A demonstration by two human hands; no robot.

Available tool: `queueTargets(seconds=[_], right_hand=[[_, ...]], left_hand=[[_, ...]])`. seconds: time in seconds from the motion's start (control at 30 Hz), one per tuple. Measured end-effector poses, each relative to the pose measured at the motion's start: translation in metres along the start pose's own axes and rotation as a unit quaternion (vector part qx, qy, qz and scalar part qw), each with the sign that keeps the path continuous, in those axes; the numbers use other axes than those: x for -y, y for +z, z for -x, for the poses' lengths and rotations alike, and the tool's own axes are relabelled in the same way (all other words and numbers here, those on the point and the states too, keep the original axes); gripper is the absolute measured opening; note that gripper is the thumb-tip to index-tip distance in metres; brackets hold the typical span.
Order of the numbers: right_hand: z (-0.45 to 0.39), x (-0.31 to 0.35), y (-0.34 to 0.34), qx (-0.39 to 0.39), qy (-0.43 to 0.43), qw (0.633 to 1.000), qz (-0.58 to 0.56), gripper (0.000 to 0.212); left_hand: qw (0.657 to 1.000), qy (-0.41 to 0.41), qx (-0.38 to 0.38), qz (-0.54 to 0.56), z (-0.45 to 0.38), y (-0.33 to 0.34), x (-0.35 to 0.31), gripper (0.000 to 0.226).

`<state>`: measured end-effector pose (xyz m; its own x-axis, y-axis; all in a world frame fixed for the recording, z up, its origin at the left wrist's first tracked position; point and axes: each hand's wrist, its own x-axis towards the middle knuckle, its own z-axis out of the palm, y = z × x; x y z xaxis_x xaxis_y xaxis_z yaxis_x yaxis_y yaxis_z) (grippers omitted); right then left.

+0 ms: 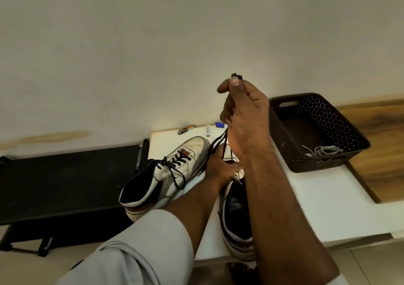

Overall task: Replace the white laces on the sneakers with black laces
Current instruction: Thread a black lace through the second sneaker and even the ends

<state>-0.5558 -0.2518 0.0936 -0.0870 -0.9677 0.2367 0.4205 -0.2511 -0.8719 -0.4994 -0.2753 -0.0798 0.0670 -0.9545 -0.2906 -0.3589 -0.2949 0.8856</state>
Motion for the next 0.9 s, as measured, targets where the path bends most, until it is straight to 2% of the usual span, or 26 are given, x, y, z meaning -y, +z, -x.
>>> queueTargets(seconds=[0.13,0.2,0.23,0.3,0.33,0.4,0.5,0.57,0.6,0.7,0.8,0.9], right_hand=[[0.004,0.001,-0.008,-0.005,-0.004,0.999,0.045,0.031],[0.008,0.005,-0.009,-0.014,0.003,0.999,0.052,0.031],[0.010,0.007,-0.010,-0.015,0.007,0.998,0.056,0.031],[0.017,0.011,-0.007,-0.015,0.020,0.998,0.062,0.031],[0.021,0.012,-0.005,-0.012,0.024,0.997,0.068,0.031],[0.033,0.018,0.003,0.000,0.031,0.994,0.100,0.032],[0.056,0.032,0.011,0.035,0.050,0.990,0.123,0.025],[0.073,0.044,0.013,0.053,0.051,0.990,0.116,0.020],[0.082,0.050,0.014,0.063,0.049,0.990,0.118,0.019],[0.104,0.062,0.013,0.082,0.042,0.985,0.145,0.019],[0.126,0.065,0.011,0.060,0.042,0.979,0.190,0.016],[0.141,0.059,0.004,0.032,0.040,0.966,0.253,0.018]], left_hand=[[0.993,0.039,0.104,-0.032,0.045,-0.028,-0.042,0.066],[0.985,0.023,0.168,-0.017,0.074,-0.038,-0.055,0.070],[0.980,-0.001,0.195,-0.027,0.090,-0.041,-0.052,0.083],[0.980,-0.001,0.193,-0.042,0.124,-0.046,-0.038,0.115],[0.983,0.026,0.175,-0.056,0.131,-0.043,-0.025,0.120],[0.993,0.077,0.084,-0.043,0.134,-0.034,0.001,0.097],[0.995,0.046,-0.089,0.030,0.130,-0.022,0.001,0.060],[0.987,0.023,-0.154,0.036,0.125,-0.023,-0.006,0.047],[0.986,0.025,-0.163,0.033,0.123,-0.024,-0.005,0.048],[0.988,0.081,-0.127,0.029,0.124,-0.029,-0.015,0.056],[0.984,0.150,-0.097,0.029,0.145,-0.048,-0.046,0.047],[0.966,0.219,-0.077,0.114,0.167,-0.066,-0.067,0.013]])
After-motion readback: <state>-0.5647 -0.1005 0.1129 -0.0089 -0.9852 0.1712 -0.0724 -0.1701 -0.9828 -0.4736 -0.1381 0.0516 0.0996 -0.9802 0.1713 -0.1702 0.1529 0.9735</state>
